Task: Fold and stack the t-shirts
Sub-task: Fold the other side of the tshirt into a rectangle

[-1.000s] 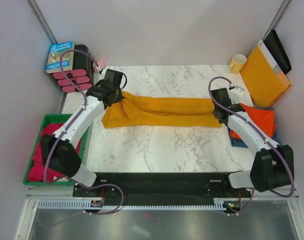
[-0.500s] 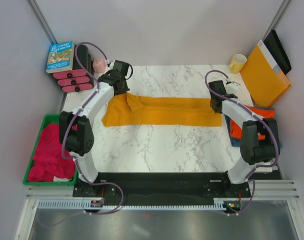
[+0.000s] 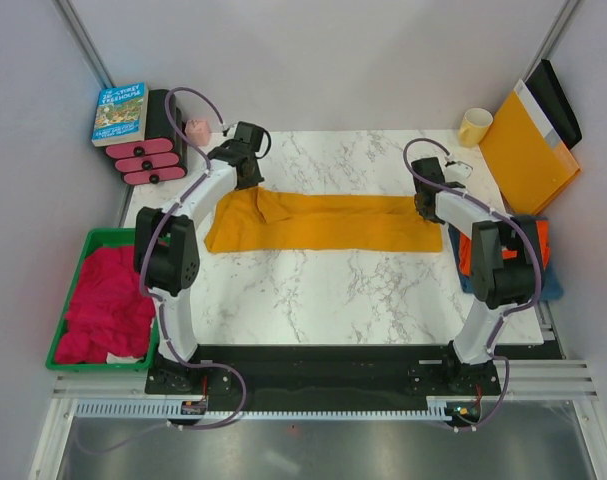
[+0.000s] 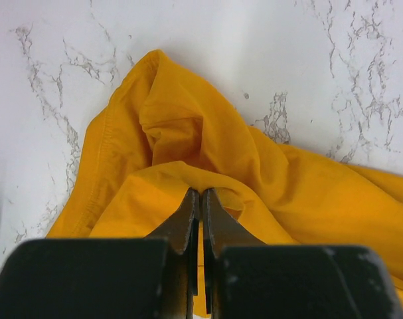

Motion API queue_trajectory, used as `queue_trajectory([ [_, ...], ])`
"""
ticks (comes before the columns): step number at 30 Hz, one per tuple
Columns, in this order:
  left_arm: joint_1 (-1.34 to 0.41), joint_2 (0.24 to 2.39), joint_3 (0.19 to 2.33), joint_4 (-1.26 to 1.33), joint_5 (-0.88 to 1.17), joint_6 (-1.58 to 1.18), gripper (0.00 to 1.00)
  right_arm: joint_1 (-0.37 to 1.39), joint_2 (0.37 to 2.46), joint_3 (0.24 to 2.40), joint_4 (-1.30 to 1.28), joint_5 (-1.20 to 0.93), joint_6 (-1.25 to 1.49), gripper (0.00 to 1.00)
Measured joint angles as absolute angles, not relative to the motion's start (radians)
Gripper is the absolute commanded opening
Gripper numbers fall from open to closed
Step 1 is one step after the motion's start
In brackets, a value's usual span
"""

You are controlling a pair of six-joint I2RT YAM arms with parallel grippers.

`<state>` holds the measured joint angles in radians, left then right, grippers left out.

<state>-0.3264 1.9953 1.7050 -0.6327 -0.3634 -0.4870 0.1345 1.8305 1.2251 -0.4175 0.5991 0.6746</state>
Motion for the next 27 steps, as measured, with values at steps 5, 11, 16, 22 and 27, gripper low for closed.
queue_trajectory([
  [5,-0.326,2.003,1.735,-0.633,-0.36,-0.474,0.62,0.136,1.832,1.227,-0.406,0.59,0.662,0.38],
  [11,-0.327,1.966,1.742,-0.624,-0.359,-0.48,0.94,0.177,1.734,1.227,-0.393,0.574,0.627,0.6],
  [16,-0.35,1.844,1.693,-0.606,-0.357,-0.482,0.88,0.261,1.595,1.205,-0.376,0.542,0.611,0.13],
  [22,-0.418,1.705,1.481,-0.562,-0.321,-0.518,0.81,0.284,1.557,1.063,-0.355,0.484,0.636,0.0],
  [27,-0.424,1.726,1.317,-0.558,-0.267,-0.55,0.8,0.279,1.636,1.038,-0.358,0.448,0.643,0.0],
])
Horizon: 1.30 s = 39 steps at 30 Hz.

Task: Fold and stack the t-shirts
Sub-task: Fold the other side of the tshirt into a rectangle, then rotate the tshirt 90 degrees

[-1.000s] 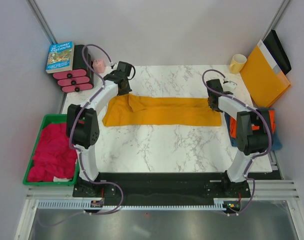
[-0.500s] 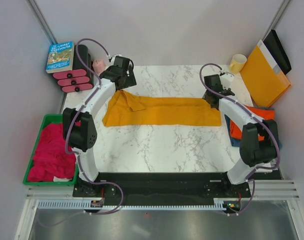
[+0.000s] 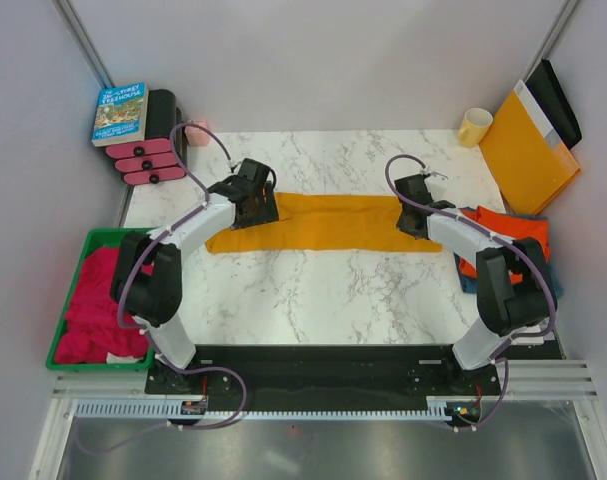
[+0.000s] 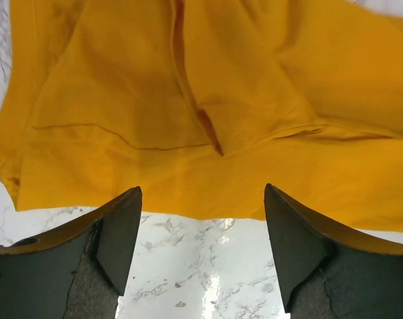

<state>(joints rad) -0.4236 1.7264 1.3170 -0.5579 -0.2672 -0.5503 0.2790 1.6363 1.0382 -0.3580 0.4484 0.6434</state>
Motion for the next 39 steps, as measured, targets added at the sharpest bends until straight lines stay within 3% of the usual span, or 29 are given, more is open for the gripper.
queue_trajectory([
  [13,-0.416,1.837,1.259,-0.543,-0.252,-0.595,0.77,0.279,1.769,1.022,-0.311,0.421,0.681,0.0],
  [31,-0.417,1.687,1.005,-0.566,-0.233,-0.635,0.79,0.305,1.584,0.855,-0.392,0.354,0.736,0.0],
  [33,-0.417,1.646,0.977,-0.584,-0.236,-0.636,0.8,0.326,1.544,0.836,-0.43,0.344,0.731,0.03],
  [37,-0.417,1.525,0.939,-0.598,-0.236,-0.641,0.81,0.364,1.474,0.85,-0.471,0.328,0.682,0.2],
  [39,-0.417,1.448,0.93,-0.596,-0.233,-0.643,0.77,0.364,1.463,0.901,-0.489,0.336,0.651,0.21],
])
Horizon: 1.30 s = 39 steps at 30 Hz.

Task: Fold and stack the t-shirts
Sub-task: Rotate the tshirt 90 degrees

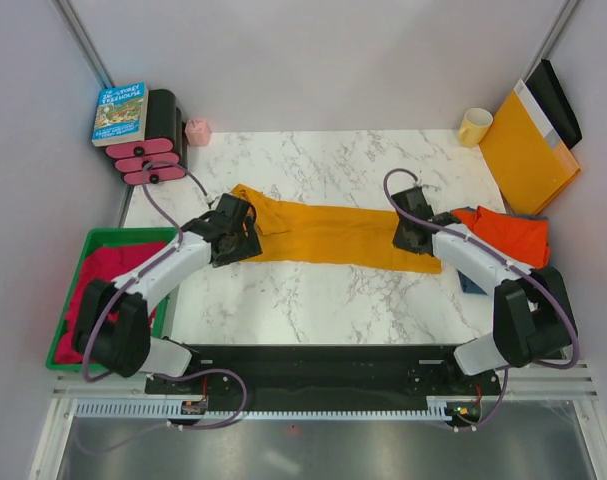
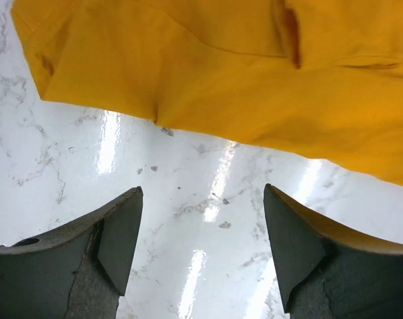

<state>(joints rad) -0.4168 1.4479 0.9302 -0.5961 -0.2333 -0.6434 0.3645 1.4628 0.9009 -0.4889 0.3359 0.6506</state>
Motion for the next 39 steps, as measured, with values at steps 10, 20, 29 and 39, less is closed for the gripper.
queue_trajectory([
  [10,-0.517,1.331,0.849,-0.61,-0.197,-0.748,0.57,0.265,1.827,1.428,-0.441,0.372,0.572,0.0],
  [20,-0.604,1.497,0.797,-0.66,-0.176,-0.825,0.58,0.239,2.156,1.599,-0.498,0.39,0.571,0.0],
  [29,-0.56,1.752,1.077,-0.756,-0.161,-0.829,0.59,0.243,2.049,1.433,-0.466,0.358,0.592,0.0],
  [39,-0.426,2.046,1.443,-0.986,0.011,-0.809,0.57,0.277,1.777,1.082,-0.471,0.195,0.625,0.0],
])
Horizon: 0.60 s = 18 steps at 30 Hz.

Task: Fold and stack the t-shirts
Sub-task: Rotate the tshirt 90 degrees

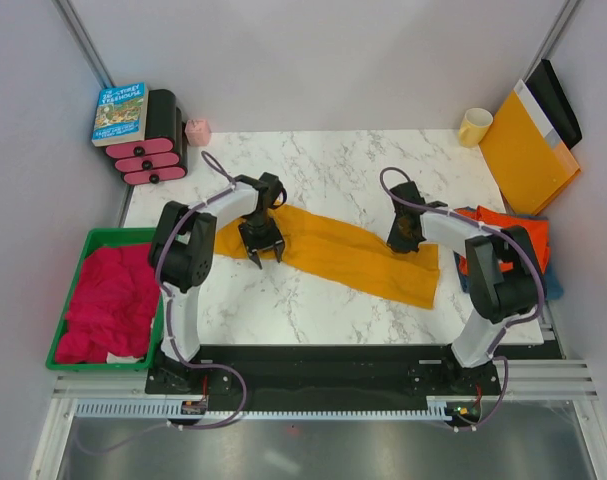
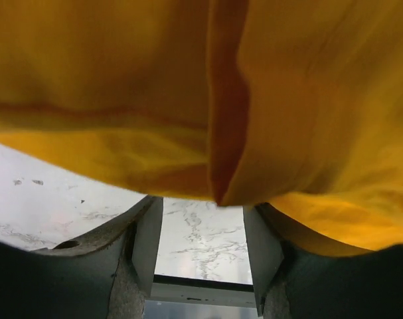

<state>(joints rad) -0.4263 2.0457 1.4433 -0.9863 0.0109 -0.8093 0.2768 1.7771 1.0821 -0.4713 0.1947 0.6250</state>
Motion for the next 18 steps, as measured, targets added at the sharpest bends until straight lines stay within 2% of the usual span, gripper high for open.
queue_trajectory([
  [10,-0.403,2.356,1.977,-1.162,-0.022,-0.765,0.48,0.43,1.535,0.817,-0.501,0.078,0.705,0.0],
  [18,-0.415,2.564,2.377,-1.266,-0.047,-0.692,0.5,0.551,1.48,0.773,-0.529,0.028,0.75,0.0],
])
